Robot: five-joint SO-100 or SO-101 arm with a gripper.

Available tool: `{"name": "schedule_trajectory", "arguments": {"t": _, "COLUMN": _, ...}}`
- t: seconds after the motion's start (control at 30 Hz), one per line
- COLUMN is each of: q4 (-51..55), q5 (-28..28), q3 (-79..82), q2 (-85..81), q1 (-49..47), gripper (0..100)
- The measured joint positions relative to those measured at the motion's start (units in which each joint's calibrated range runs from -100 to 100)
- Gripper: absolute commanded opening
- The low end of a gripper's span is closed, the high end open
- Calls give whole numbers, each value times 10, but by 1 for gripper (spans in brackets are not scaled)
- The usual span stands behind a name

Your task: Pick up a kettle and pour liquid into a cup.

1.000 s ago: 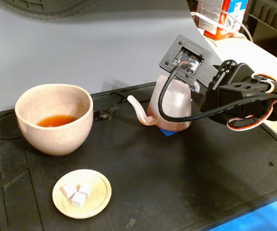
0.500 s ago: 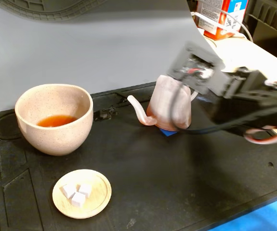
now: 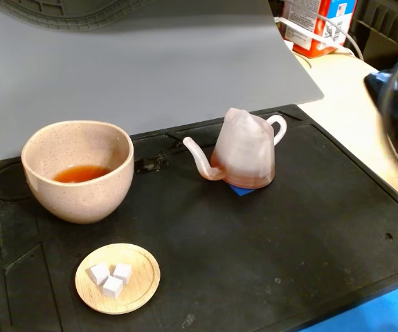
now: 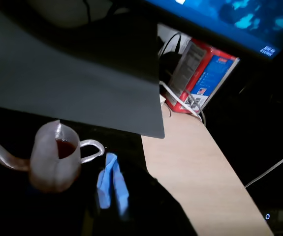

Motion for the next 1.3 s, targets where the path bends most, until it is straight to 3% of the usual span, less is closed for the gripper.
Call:
{"name": "schedule_trajectory", "arguments": {"t": 0.2, "q4": 314, "q5": -83, "q3": 21, "q2": -273, "q1": 5, "gripper": 1}}
{"name": "schedule_trajectory", "arguments": {"t": 0.3, "q4": 332, "q5": -93, "q3": 70, "q2": -333, "q1": 5, "gripper": 1}}
{"name": "schedule_trajectory", "arguments": {"t": 0.37, "q4": 407, "q5": -96, "q3": 78, "q2": -386, "q1": 6, "gripper": 1}}
{"name": "schedule_trajectory", "arguments": {"t": 0.4, "q4": 429, "q5": -96, "q3": 78, "q2": -386, "q1": 6, "gripper": 1}}
{"name": "schedule_trajectory", "arguments": {"t": 0.5, "q4": 672, "q5": -96, "q3": 77, "q2": -415, "q1": 6, "gripper": 1}}
{"name": "schedule_trajectory", "arguments": {"t": 0.7, "q4": 895, "q5": -96, "q3": 77, "q2": -414, "q1": 6, "gripper": 1}}
{"name": "schedule_trajectory", "arguments": {"t": 1.3, "q4": 932, "q5": -95, "q3": 77, "q2": -414, "q1": 2, "gripper": 1}}
